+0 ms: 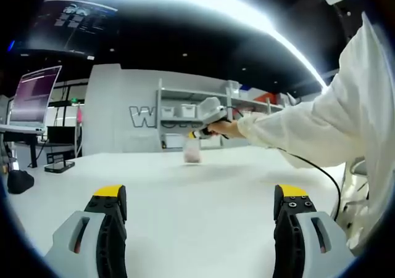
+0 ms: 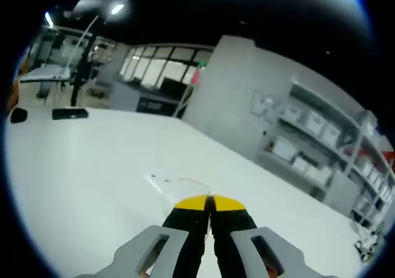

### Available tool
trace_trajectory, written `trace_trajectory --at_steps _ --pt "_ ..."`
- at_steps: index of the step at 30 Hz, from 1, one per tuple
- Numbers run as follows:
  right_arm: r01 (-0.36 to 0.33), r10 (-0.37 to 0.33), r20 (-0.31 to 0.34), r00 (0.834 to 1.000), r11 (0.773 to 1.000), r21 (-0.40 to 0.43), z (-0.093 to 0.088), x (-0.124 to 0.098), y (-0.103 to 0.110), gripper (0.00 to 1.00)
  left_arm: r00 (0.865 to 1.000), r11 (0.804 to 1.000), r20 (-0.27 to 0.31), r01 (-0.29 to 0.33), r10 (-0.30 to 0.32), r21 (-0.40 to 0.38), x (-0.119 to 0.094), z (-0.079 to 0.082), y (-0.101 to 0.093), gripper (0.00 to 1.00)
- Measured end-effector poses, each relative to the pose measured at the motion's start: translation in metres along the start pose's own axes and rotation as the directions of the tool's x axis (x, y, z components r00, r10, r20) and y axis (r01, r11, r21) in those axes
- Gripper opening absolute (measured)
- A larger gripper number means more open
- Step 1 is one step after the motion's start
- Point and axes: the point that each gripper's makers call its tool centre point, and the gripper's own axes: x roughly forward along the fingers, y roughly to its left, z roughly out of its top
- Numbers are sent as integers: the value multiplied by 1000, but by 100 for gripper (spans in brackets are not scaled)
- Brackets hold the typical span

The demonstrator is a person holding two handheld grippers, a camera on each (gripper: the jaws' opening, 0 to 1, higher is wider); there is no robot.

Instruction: Open the resealable bag by pulling the two sides of the seal apart until the entire bag opening is separated and visibly accessible.

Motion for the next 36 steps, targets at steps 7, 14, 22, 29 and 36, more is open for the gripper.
trace_trajectory --at_steps 7,14,22,29,36 --pt "25 -25 4 1000 999 -42 1 3 3 0 1000 1000 -1 12 -12 6 2 1 -4 98" --pt "-5 5 -1 1000 998 -57 -4 8 21 0 1000 1000 4 26 -26 8 4 4 -9 98" --pt "-130 129 -14 992 991 -44 -11 8 70 0 999 999 8 31 -31 13 5 6 -12 98" --pt "-199 198 -52 979 980 -19 -25 11 102 0 1000 1000 4 26 -26 17 3 5 -11 98" --pt "-193 193 -46 980 981 2 -18 16 106 0 1000 999 6 28 -29 19 3 6 -12 98"
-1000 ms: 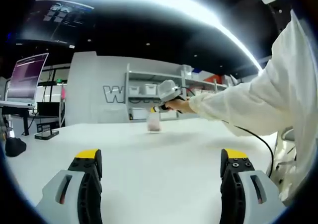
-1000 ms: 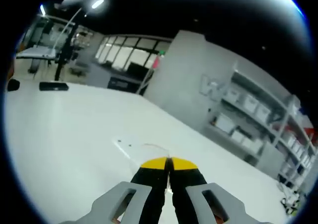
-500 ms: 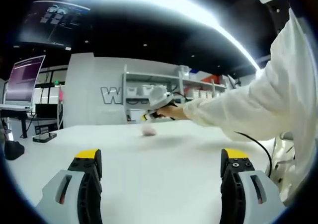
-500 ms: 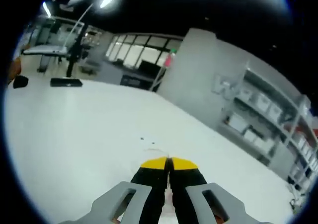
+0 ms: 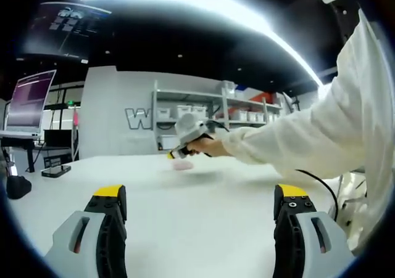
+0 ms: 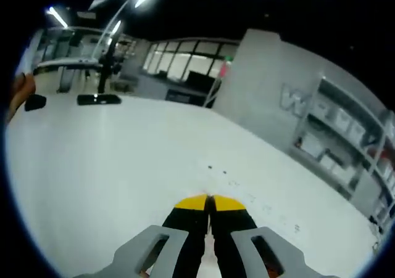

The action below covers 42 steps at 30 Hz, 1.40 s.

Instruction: Open the resealable bag by pulling the two sides of the seal apart until the entire bag opening is separated and visibly accessible.

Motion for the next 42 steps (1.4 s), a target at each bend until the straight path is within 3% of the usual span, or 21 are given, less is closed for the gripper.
trace_trajectory --at_steps 7,11,19,24,31,37,42 --pt "12 -12 2 1000 1000 25 3 6 2 0 1000 1000 1 0 0 1 -1 0 -1 98" --pt "-47 52 -45 998 995 92 -10 7 16 0 1000 1000 4 -8 8 2 -2 1 1 98" --pt "-76 80 -16 997 986 147 -5 0 23 2 1000 1000 4 0 0 2 -3 1 -2 97" --pt "-93 99 -30 995 982 165 -7 -2 25 2 1000 1000 0 -2 2 11 -4 1 -3 97" --pt "-129 134 -11 991 969 209 -1 -7 33 9 1000 1000 3 -10 10 14 -7 2 -3 97" --pt "-113 111 21 994 974 195 8 -11 28 19 1000 1000 8 -8 8 20 -9 5 -5 97" --pt "-97 81 108 991 984 153 23 -17 25 48 1000 1000 10 -10 9 23 -11 7 -7 97"
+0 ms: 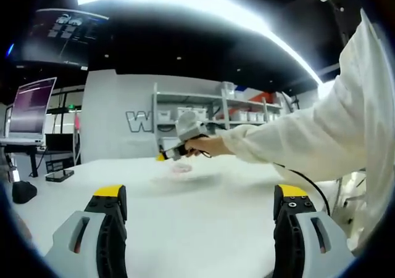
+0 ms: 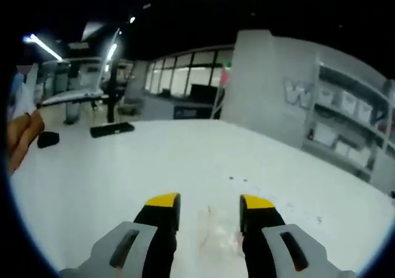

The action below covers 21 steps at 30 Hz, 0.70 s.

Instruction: Open the resealable bag by pulling the two sides of the seal apart until the entire bag opening is separated and visibly accessible.

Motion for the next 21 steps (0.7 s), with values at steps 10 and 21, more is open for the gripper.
trace_trajectory --at_steps 10,21 --pt "40 -35 93 995 998 -51 15 -15 -1 79 1000 1000 25 9 -9 9 -5 10 -9 99" --pt "55 -51 135 990 998 -29 16 -29 -7 99 999 999 32 12 -13 32 -9 16 -17 99"
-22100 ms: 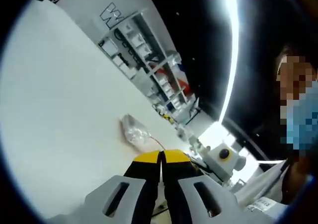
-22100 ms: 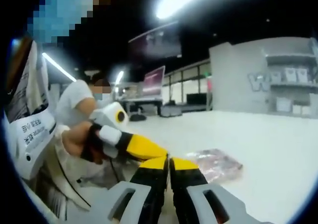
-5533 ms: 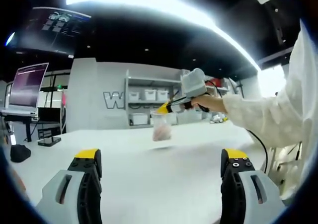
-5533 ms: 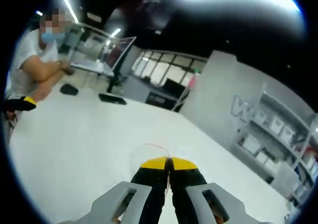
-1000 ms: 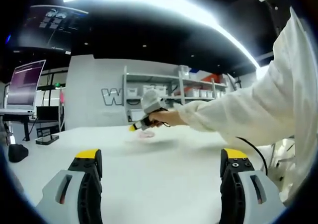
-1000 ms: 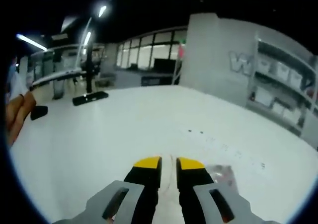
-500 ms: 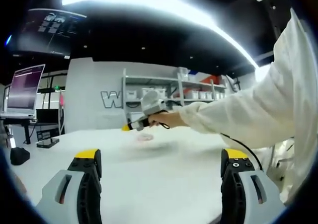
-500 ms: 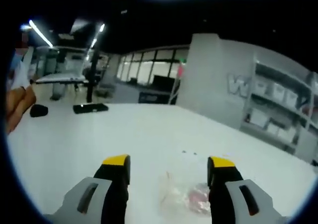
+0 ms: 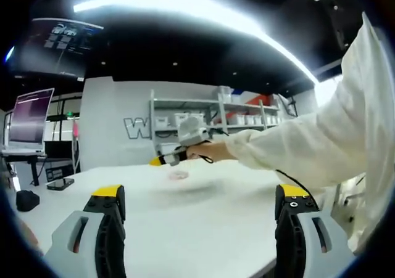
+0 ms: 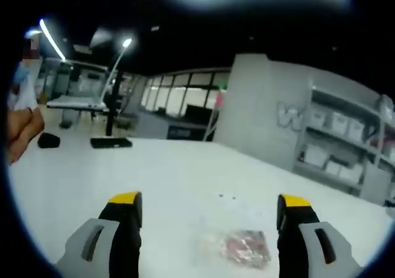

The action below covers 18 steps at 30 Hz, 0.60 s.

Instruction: Open the resealable bag by pulling the two sides of the seal apart until the entire bag opening is separated and visibly accessible.

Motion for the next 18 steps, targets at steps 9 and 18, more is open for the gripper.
trace_trajectory --at_steps 9,18 --pt "25 -25 1 1000 1000 -13 2 -9 -6 100 1000 1000 10 7 -7 7 -1 5 -4 99" --pt "20 -20 49 999 1000 -2 13 -22 -7 100 1000 1000 10 17 -17 9 -2 6 -12 99"
